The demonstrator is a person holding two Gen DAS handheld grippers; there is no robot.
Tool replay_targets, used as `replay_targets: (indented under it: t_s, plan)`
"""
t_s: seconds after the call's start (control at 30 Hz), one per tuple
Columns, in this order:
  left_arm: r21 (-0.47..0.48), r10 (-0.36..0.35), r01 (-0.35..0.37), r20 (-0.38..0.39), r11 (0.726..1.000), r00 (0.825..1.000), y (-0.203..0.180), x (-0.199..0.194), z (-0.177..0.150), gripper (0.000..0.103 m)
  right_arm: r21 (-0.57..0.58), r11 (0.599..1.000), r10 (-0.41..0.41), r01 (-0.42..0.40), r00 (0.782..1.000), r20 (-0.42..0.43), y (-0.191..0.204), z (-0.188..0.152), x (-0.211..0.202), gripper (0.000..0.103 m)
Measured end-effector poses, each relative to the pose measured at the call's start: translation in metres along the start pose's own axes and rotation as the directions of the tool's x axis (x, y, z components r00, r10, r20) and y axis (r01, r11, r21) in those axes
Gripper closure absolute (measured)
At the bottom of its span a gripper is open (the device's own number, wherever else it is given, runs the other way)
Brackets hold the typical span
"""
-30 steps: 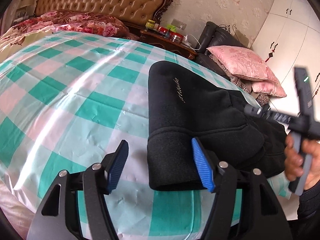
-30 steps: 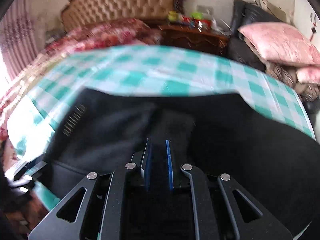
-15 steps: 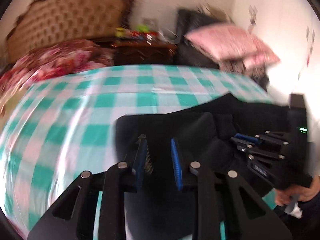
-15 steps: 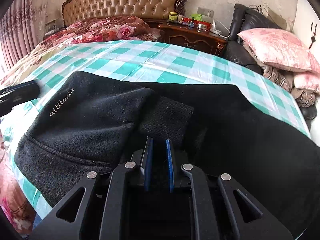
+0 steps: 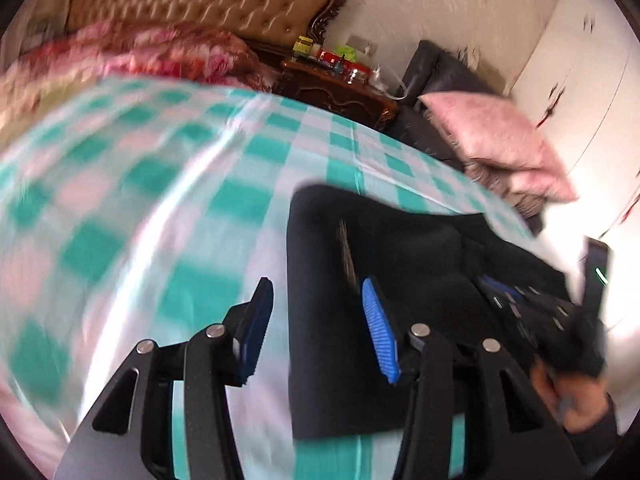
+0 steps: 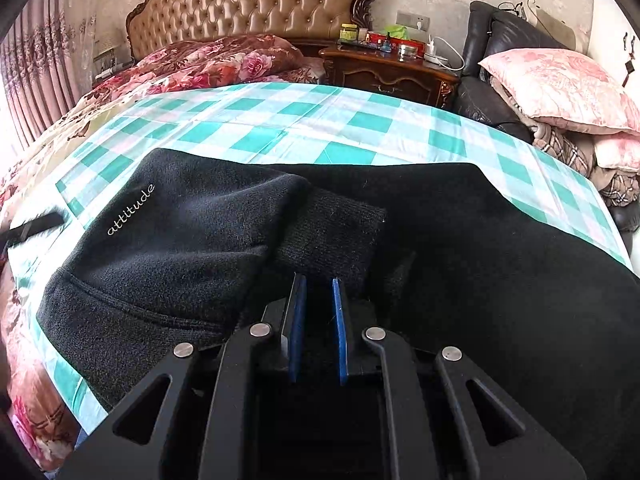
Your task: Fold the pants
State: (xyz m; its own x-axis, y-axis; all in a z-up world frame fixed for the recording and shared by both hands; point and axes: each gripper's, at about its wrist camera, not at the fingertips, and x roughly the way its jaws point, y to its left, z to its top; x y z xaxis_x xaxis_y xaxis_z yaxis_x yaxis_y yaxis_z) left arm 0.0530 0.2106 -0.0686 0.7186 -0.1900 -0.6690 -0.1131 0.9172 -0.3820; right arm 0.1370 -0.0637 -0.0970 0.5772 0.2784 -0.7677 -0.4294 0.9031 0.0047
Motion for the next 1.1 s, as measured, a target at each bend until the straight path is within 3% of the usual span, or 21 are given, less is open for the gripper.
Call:
replay_targets:
  t_s: [0.13, 0.27, 0.4, 0.47, 0.57, 0.77, 1.1]
  plan:
    - [-0.022, -0.067, 0.066, -0.022, 0.998, 0.998, 0.007, -0.004, -0.035, 0.056, 0.098, 0.993, 0.065, -0.061, 0.997, -0.042, -0.011, 0.016, -0.007, 0.092]
    - [-0.077, -0.135, 0.132, -0.032, 0.988, 0.990, 0.011, 0.003, -0.048, 0.051, 0.011, 0.996, 0.091, -0.092, 0.995, 0.039, 0.018, 0.030, -0.031, 0.092]
    - [-0.134, -0.203, 0.196, -0.041, 0.971, 0.978, 0.021, 0.013, -0.054, 0.048, -0.049, 0.997, 0.056, -0.057, 0.998, -0.019, 0.042, 0.032, -0.013, 0.092]
    - [-0.129, -0.199, 0.193, -0.034, 0.973, 0.979, 0.019, 0.013, -0.055, 0.048, -0.029, 0.998, 0.057, -0.059, 0.995, -0.080, 0.039, 0.022, 0.007, 0.093]
    - [-0.129, -0.189, 0.184, -0.031, 0.974, 0.981, 0.017, 0.012, -0.057, 0.052, -0.111, 0.994, 0.013, -0.016, 1.000, -0.024, 0.048, 0.011, 0.007, 0.093]
    - [-0.123, -0.176, 0.171, -0.023, 0.977, 0.984, 0.013, 0.005, -0.055, 0.062, -0.135, 0.990, -0.039, 0.039, 0.999, 0.006, 0.056, 0.004, 0.008, 0.092]
    - [-0.142, -0.158, 0.152, -0.033, 0.978, 0.987, 0.012, 0.009, -0.056, 0.049, -0.109, 0.994, -0.017, 0.018, 1.000, 0.004, 0.051, 0.004, 0.007, 0.092]
